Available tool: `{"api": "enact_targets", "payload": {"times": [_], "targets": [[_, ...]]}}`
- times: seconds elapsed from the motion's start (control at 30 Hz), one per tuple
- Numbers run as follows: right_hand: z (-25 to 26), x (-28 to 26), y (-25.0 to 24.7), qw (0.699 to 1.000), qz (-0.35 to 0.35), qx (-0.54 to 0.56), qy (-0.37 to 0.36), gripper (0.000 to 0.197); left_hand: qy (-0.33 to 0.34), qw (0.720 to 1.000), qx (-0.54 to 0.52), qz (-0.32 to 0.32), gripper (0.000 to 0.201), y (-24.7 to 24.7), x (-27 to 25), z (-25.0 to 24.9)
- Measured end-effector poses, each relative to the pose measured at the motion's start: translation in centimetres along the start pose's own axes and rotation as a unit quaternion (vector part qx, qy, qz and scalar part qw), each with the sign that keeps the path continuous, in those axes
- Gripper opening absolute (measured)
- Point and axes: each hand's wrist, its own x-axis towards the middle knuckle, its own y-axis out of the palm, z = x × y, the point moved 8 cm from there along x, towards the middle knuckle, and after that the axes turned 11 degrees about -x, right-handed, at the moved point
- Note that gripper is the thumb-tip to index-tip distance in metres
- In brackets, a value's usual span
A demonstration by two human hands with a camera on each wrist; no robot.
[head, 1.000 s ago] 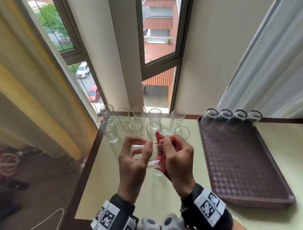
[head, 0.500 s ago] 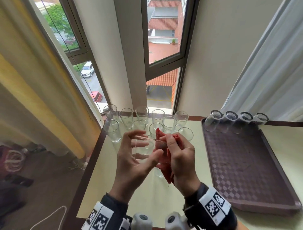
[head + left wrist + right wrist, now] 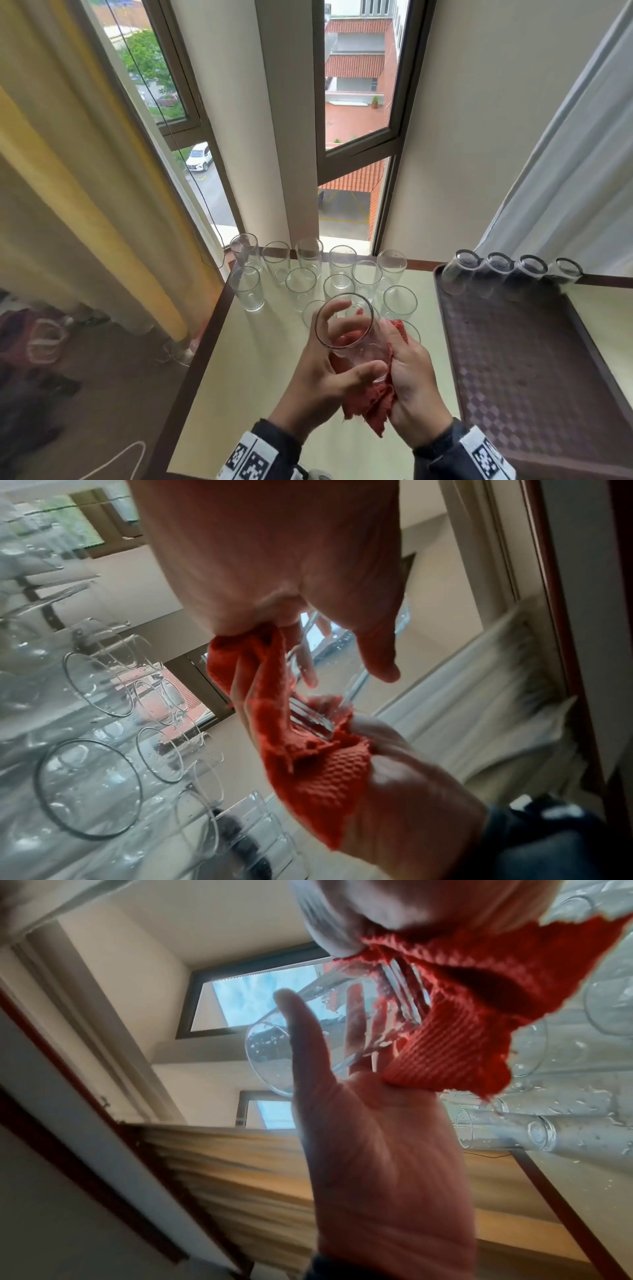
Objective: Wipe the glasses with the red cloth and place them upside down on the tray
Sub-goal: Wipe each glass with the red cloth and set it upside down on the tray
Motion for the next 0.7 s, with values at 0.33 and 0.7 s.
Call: {"api": "enact_targets", "payload": {"times": [0.33, 0.7], "targets": [[0.6, 1.1, -4.7, 0.987, -0.064, -0.138, -0.057, 0.043, 0.03, 0.978, 0.204, 0.043, 0.078, -1.1, 0.1, 0.6], [3.3, -2.5, 1.1, 0.868, 0.203, -0.326, -0.315, 0.063, -0.013, 0.924, 0.369, 0.098, 0.081, -1.3, 2.0, -0.2]]}}
